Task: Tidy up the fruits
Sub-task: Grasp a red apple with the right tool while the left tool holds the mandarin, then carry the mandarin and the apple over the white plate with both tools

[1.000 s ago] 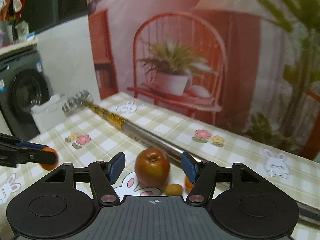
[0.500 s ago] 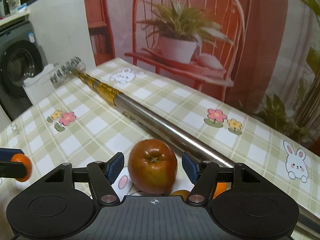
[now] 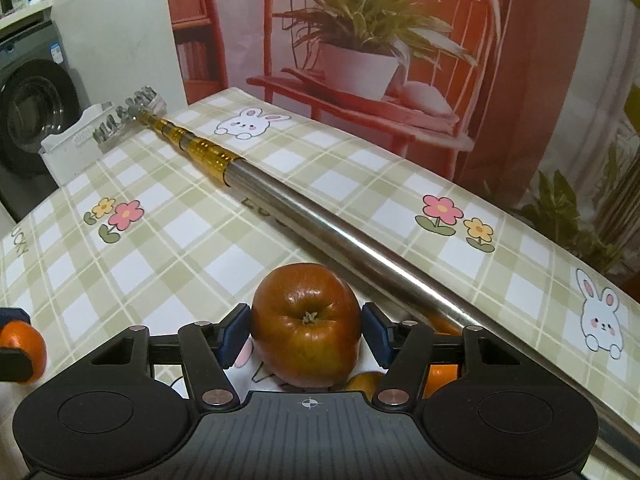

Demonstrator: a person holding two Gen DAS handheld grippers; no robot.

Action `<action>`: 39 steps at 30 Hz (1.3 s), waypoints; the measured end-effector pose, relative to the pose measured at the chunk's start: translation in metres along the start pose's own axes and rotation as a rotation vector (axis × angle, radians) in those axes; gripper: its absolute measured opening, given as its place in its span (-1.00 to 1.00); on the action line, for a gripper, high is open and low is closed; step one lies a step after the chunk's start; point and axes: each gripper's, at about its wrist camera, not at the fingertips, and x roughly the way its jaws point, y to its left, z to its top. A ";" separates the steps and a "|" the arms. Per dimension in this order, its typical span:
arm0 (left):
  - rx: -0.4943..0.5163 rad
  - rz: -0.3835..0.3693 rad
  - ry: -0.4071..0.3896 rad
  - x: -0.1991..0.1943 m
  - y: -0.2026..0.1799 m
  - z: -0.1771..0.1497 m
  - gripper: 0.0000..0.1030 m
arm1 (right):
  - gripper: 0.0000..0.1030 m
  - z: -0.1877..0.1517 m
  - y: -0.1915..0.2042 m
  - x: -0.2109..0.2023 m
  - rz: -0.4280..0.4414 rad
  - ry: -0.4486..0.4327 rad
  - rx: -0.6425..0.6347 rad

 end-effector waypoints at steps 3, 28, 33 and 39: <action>0.021 -0.028 0.005 -0.002 -0.004 -0.004 -0.31 | 0.09 -0.004 0.000 -0.016 0.022 -0.032 0.021; 0.266 -0.258 0.159 0.005 -0.077 -0.050 -0.31 | 0.10 -0.150 -0.018 -0.202 -0.032 -0.272 0.322; 0.320 -0.239 0.193 0.017 -0.091 -0.057 -0.31 | 0.10 -0.170 -0.019 -0.215 -0.044 -0.297 0.355; 0.319 -0.218 0.209 0.022 -0.092 -0.060 -0.31 | 0.10 -0.183 -0.014 -0.222 -0.034 -0.324 0.372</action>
